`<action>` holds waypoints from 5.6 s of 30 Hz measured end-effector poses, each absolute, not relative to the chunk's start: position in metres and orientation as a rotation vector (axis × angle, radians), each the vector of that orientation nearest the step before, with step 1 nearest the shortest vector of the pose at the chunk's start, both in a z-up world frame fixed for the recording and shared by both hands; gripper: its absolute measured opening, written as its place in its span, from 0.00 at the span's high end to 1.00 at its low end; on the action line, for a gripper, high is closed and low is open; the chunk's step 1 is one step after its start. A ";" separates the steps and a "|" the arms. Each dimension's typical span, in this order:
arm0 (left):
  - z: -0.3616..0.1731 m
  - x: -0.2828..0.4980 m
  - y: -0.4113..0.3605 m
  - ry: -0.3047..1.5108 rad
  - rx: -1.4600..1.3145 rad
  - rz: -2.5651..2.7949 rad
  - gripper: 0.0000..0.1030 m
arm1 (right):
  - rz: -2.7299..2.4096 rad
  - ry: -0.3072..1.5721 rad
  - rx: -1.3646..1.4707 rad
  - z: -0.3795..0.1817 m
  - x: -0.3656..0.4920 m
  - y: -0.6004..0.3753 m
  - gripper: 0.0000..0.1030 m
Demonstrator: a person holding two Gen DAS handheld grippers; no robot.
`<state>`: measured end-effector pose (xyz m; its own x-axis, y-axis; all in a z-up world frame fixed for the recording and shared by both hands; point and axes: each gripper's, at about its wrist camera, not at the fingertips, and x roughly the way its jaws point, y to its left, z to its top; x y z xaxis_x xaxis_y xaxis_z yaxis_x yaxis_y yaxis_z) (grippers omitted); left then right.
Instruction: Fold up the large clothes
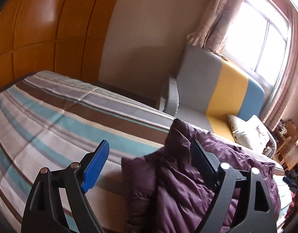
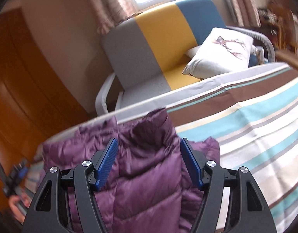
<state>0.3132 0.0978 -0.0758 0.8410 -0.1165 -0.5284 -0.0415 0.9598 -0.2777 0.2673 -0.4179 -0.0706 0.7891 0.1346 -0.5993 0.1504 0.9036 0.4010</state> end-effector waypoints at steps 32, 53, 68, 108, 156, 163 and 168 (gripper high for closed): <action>-0.065 0.328 -0.058 0.731 0.037 -0.349 0.95 | 0.084 0.764 0.147 -0.049 0.307 -0.319 0.99; -0.143 0.376 -0.057 0.828 0.045 -0.311 0.62 | 0.031 0.861 0.216 -0.133 0.348 -0.330 0.96; -0.118 0.317 0.021 0.767 0.003 -0.080 0.13 | -0.075 0.764 0.194 -0.082 0.270 -0.349 0.33; -0.147 0.287 0.056 0.918 -0.171 -0.382 0.84 | 0.018 0.908 0.506 -0.123 0.228 -0.434 0.83; -0.182 0.169 0.105 0.868 -0.531 -0.284 0.30 | 0.152 0.752 0.196 -0.085 0.129 -0.242 0.94; -0.186 0.168 0.103 0.843 -0.565 -0.262 0.28 | 0.091 0.827 0.104 -0.123 0.150 -0.229 0.94; -0.188 0.167 0.102 0.831 -0.594 -0.242 0.28 | 0.070 0.843 0.072 -0.133 0.150 -0.225 0.94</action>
